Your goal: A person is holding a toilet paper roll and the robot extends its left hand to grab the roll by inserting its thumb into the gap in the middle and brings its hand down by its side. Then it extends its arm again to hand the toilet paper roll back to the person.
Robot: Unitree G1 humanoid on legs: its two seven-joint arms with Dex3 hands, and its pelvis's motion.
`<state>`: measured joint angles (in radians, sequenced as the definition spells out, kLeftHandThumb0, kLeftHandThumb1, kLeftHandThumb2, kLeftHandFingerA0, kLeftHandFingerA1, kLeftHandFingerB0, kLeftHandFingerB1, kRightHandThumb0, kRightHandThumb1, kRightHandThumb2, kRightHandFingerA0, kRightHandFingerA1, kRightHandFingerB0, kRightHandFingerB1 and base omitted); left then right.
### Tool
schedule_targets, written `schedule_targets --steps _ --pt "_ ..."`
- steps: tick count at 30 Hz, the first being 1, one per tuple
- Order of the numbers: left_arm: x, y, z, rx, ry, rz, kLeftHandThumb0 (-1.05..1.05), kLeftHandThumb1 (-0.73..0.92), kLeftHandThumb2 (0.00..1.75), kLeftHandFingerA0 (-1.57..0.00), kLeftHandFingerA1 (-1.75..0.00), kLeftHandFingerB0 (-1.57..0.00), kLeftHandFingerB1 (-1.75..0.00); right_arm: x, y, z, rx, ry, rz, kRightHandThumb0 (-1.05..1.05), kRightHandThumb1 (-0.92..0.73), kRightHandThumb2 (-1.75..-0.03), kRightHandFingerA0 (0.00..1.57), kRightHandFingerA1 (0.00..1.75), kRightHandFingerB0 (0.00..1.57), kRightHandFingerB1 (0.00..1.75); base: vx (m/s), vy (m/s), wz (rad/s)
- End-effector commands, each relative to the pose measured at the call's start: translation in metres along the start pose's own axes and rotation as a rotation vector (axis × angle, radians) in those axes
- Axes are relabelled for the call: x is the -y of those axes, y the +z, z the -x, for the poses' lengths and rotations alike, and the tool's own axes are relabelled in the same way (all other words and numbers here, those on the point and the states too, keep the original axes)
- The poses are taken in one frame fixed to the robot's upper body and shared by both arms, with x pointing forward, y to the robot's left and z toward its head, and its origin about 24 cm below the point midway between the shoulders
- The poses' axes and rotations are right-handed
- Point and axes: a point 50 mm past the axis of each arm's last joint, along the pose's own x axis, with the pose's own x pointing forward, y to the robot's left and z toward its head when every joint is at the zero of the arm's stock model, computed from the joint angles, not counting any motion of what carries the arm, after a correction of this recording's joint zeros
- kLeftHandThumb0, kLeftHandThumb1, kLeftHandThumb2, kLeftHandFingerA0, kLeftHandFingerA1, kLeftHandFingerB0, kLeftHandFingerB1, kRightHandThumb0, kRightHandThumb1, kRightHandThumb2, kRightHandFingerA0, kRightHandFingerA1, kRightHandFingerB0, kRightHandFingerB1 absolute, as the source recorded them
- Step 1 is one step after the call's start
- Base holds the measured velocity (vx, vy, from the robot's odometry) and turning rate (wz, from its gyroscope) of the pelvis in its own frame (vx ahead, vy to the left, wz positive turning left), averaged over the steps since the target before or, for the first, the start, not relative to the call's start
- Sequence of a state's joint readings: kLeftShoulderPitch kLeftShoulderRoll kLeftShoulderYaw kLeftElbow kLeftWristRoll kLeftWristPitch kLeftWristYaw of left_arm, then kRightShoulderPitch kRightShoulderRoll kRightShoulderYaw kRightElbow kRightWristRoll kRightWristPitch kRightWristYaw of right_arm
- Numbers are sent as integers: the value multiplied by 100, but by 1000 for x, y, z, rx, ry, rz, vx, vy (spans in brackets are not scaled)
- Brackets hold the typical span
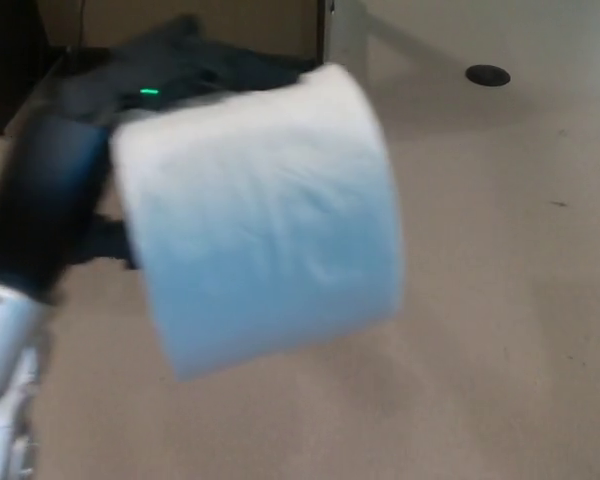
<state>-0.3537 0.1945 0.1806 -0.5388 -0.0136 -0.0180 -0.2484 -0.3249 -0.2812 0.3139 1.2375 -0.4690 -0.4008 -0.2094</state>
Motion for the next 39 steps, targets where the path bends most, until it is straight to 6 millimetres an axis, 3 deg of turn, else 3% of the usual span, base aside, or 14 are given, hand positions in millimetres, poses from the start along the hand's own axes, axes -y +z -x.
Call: schedule_targets --steps 1,4,6,10,12,15,18,20,22,23,27,39 --pt "-37 -26 34 -163 74 41 -8 86 68 -97 -134 -80 -111 12 -2 -2 -2 -31 -6 -39 -71 -61 50 46 48 40 0 0 0" --pt "-46 -40 51 -233 83 35 -1 84 72 -95 -132 -78 -109 17 1 -4 4 -49 -20 -38 -71 -61 51 48 48 41 0 0 0" --pt "-46 -60 84 -371 84 40 -5 87 67 -94 -135 -75 -113 13 -5 0 -10 -46 -21 -38 -70 -61 54 48 48 41 0 0 0" --pt "-50 -89 127 -544 113 20 -4 85 67 -94 -135 -76 -109 15 -6 0 -12 -51 -25 -37 -71 -60 52 48 48 41 0 0 0" --pt "-54 -111 164 -677 128 -42 4 84 70 -94 -135 -76 -108 16 -4 -1 -12 -57 -28 -39 -71 -61 51 47 48 40 0 0 0" --pt "-51 -123 206 -804 109 -95 3 78 77 -94 -135 -76 -108 10 -12 5 -23 -51 -27 -38 -71 -61 56 56 49 42 0 0 0" --pt "-47 -132 239 -952 107 -100 -7 80 73 -90 -141 -75 -113 12 -15 6 -29 -51 -19 -38 -70 -61 54 49 48 42 0 0 0" --pt "-42 -136 264 -1068 43 -169 -3 80 70 -88 -140 -73 -112 14 -18 7 -38 -49 -19 -38 -70 -60 52 47 48 41 0 0 0" --pt "-39 -141 269 -1095 18 -199 -9 80 67 -86 -143 -74 -115 15 -21 9 -45 -54 -23 -38 -70 -60 52 46 49 41 0 0 0" --pt "-37 -143 275 -1130 -9 -223 -12 79 68 -85 -140 -76 -112 16 -21 9 -47 -57 -19 -38 -71 -61 58 57 50 41 0 0 0" --pt "-34 -153 297 -1251 -42 -234 -8 81 69 -88 -140 -76 -112 16 -24 10 -61 -59 -8 -39 -71 -61 53 49 49 40 0 0 0" --pt "-42 -157 313 -1341 -23 -217 -10 79 70 -84 -136 -78 -109 10 -23 11 -56 -38 4 -39 -71 -61 57 53 50 41 0 0 0"
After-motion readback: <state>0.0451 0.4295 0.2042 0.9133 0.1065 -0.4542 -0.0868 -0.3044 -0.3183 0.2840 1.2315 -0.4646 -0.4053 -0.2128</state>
